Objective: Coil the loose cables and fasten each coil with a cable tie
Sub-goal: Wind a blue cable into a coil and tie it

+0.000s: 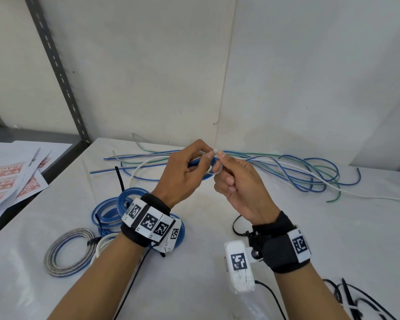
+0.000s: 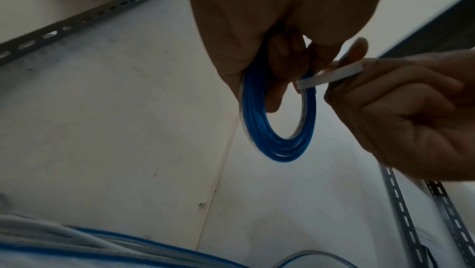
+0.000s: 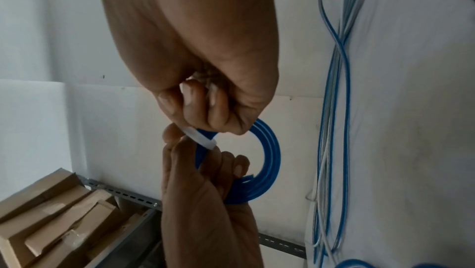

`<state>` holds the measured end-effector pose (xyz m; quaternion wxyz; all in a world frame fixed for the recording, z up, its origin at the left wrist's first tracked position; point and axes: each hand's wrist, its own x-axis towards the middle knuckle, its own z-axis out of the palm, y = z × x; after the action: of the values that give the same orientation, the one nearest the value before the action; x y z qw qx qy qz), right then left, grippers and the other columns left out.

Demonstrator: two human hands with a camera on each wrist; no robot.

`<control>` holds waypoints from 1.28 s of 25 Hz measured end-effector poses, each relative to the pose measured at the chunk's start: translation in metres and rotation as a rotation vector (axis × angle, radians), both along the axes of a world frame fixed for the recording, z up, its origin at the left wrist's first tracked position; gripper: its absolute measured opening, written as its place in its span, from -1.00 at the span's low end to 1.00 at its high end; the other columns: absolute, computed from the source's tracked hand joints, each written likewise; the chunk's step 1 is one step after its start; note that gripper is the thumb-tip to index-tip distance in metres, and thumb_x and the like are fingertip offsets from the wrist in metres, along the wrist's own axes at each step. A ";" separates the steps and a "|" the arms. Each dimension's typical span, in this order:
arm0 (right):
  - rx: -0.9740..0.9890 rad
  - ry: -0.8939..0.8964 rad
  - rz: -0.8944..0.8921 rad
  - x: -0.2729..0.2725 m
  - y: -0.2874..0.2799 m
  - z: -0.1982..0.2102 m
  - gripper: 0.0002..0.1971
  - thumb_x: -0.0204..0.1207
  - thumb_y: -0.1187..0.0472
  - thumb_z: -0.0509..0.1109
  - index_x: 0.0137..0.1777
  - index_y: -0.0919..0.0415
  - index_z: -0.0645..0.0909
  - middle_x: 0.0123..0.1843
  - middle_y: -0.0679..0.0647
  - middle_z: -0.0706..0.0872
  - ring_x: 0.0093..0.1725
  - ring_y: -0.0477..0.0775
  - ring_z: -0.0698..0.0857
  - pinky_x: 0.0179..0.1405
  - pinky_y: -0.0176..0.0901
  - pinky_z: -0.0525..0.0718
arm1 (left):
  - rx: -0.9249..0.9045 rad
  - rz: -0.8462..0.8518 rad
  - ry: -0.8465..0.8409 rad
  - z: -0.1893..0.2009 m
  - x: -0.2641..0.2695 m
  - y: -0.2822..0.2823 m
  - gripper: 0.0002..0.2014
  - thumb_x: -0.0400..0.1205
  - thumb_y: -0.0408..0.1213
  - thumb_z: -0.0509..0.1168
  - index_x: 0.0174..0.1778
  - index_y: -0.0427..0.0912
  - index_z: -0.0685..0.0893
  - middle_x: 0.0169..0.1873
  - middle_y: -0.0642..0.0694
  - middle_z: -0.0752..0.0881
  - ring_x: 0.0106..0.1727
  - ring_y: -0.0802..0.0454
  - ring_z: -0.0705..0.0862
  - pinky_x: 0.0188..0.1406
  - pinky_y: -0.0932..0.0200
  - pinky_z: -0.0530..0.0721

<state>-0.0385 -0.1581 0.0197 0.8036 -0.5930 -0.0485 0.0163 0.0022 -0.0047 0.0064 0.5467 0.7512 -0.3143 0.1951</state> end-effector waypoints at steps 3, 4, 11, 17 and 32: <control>-0.194 -0.091 -0.203 0.001 -0.002 -0.003 -0.64 0.74 0.05 0.34 -0.25 0.23 0.66 -0.57 0.07 0.35 -0.55 -0.01 0.24 -0.49 -0.21 0.24 | -0.012 -0.032 0.057 -0.003 0.001 -0.003 -0.81 0.81 -0.27 0.23 -0.08 -0.25 0.61 -0.53 0.10 0.57 -0.51 0.12 0.38 -0.45 0.16 0.36; -0.302 -0.157 -0.306 0.000 0.000 -0.005 -0.70 0.71 0.03 0.40 -0.19 0.22 0.68 -0.54 0.17 0.43 -0.52 0.08 0.31 -0.49 -0.15 0.33 | -0.029 -0.048 0.098 -0.002 0.001 -0.003 -0.82 0.81 -0.28 0.23 -0.08 -0.25 0.60 -0.52 0.16 0.58 -0.51 0.10 0.40 -0.45 0.12 0.40; -0.217 -0.153 -0.304 0.004 -0.007 -0.004 -0.85 0.65 0.25 0.45 0.07 0.31 0.80 -0.09 0.07 0.86 -0.12 -0.05 0.76 -0.05 -0.28 0.65 | -0.116 -0.159 0.337 -0.006 0.000 -0.011 -0.79 0.81 -0.23 0.23 -0.06 -0.30 0.56 -0.56 -0.02 0.43 -0.48 -0.21 0.25 -0.41 -0.01 0.51; -0.006 0.043 -0.543 0.018 -0.031 -0.009 -0.92 0.60 0.32 0.50 0.04 0.28 0.79 -0.11 0.06 0.70 -0.35 -0.11 0.43 -0.33 -0.25 0.40 | 0.010 -0.323 0.429 -0.008 -0.013 -0.019 -0.71 0.81 -0.26 0.24 -0.22 -0.29 0.50 -0.47 -0.32 0.14 -0.45 -0.27 0.08 -0.49 -0.25 0.28; 0.174 0.063 -0.441 0.004 -0.037 0.001 -0.92 0.68 0.28 0.43 0.06 0.29 0.71 -0.06 0.17 0.88 -0.04 0.08 0.89 -0.14 -0.22 0.80 | -0.039 -0.263 0.476 -0.014 -0.016 -0.032 -0.66 0.72 -0.26 0.39 -0.38 -0.21 0.56 -0.57 0.12 0.55 -0.58 0.09 0.24 -0.53 0.17 0.25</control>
<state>-0.0344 -0.1954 0.0205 0.8370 -0.5168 0.1061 -0.1452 -0.0142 -0.0363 -0.0071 0.6402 0.7180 -0.2678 -0.0536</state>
